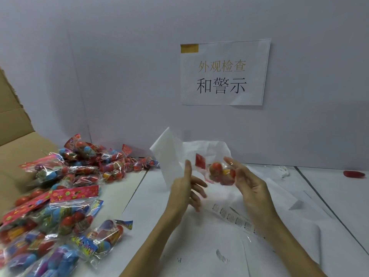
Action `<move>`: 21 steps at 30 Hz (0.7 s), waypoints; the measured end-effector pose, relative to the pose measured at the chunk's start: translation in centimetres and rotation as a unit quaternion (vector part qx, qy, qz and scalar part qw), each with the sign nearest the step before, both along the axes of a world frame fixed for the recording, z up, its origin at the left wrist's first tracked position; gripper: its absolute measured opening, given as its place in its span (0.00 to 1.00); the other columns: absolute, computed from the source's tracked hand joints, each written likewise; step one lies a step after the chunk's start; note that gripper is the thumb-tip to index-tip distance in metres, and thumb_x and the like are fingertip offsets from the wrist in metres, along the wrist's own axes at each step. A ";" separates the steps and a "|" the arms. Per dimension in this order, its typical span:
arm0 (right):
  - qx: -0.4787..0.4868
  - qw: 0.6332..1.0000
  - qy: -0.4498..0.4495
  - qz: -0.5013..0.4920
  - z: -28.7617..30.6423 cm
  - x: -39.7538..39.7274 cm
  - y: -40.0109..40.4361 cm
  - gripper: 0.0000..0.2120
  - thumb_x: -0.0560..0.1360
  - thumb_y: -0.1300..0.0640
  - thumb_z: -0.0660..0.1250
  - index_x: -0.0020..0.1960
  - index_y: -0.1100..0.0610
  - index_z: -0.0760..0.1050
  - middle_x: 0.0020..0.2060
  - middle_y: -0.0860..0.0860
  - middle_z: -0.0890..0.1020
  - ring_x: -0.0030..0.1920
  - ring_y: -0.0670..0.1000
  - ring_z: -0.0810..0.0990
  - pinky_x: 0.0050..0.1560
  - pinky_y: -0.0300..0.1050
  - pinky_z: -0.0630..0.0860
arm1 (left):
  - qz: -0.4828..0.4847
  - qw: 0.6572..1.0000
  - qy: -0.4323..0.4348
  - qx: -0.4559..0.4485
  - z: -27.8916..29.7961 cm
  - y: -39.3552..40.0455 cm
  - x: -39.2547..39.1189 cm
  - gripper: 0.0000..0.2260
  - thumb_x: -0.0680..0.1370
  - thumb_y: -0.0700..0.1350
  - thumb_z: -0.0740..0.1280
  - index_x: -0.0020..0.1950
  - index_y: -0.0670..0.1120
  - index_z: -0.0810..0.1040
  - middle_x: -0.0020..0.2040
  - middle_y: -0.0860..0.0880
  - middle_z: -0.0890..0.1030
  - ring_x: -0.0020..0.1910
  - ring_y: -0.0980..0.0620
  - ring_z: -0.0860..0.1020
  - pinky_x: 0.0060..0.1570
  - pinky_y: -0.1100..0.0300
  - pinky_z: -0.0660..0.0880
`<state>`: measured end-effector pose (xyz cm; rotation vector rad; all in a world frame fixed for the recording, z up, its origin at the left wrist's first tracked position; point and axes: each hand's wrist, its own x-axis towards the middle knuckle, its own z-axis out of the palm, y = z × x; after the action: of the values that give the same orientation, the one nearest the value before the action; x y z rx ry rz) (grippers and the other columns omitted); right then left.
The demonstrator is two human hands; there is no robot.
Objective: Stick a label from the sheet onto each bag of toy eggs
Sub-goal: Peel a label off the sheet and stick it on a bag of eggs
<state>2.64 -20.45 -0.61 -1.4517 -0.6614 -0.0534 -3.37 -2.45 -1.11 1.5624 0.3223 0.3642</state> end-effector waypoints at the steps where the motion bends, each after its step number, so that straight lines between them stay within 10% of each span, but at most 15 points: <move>1: -0.040 0.999 -0.021 0.021 -0.1 0.1 -0.1 0.16 0.83 0.48 0.60 0.67 0.43 0.82 0.72 0.39 0.77 0.73 0.40 0.73 0.66 0.28 0.70 | -0.081 0.991 0.041 -0.101 0.2 0.2 -0.1 0.45 0.74 0.79 0.51 0.52 0.40 0.86 0.46 0.40 0.87 0.38 0.42 0.85 0.34 0.55 0.81; 4: -0.131 0.985 -0.010 0.112 -0.2 0.1 -0.1 0.13 0.83 0.43 0.64 0.64 0.38 0.83 0.80 0.34 0.62 0.78 0.34 0.61 0.64 0.21 0.63 | -0.174 0.948 0.045 -0.261 0.4 1.0 -0.2 0.39 0.79 0.73 0.59 0.64 0.38 0.83 0.62 0.34 0.83 0.56 0.33 0.84 0.47 0.51 0.84; 9: -0.018 0.987 0.096 0.126 0.0 -0.4 0.0 0.26 0.73 0.30 0.71 0.70 0.36 0.77 0.78 0.41 0.70 0.77 0.38 0.66 0.77 0.48 0.66 | -0.184 0.944 0.020 -0.273 0.0 1.2 -0.1 0.21 0.74 0.40 0.67 0.67 0.37 0.78 0.57 0.36 0.84 0.54 0.38 0.85 0.54 0.45 0.82; 16: 0.005 0.979 0.192 0.069 -1.1 0.3 0.3 0.11 0.80 0.57 0.71 0.61 0.56 0.84 0.55 0.56 0.88 0.58 0.53 0.87 0.55 0.39 0.82 | -0.097 0.993 -0.002 -0.063 0.3 -0.7 -0.2 0.20 0.84 0.61 0.62 0.61 0.46 0.84 0.53 0.42 0.87 0.52 0.43 0.87 0.44 0.54 0.83; 21: 0.063 0.954 0.287 0.061 -1.0 0.5 0.2 0.10 0.78 0.54 0.71 0.55 0.56 0.88 0.53 0.57 0.88 0.54 0.54 0.88 0.52 0.44 0.83 | -0.047 0.998 -0.005 -0.031 -0.2 -1.0 0.3 0.22 0.85 0.62 0.56 0.56 0.53 0.86 0.51 0.49 0.88 0.52 0.49 0.87 0.50 0.54 0.85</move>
<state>3.09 -20.25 -1.60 -1.2178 -0.2585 0.4043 -3.09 -3.42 -1.27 1.5088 0.2506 0.2861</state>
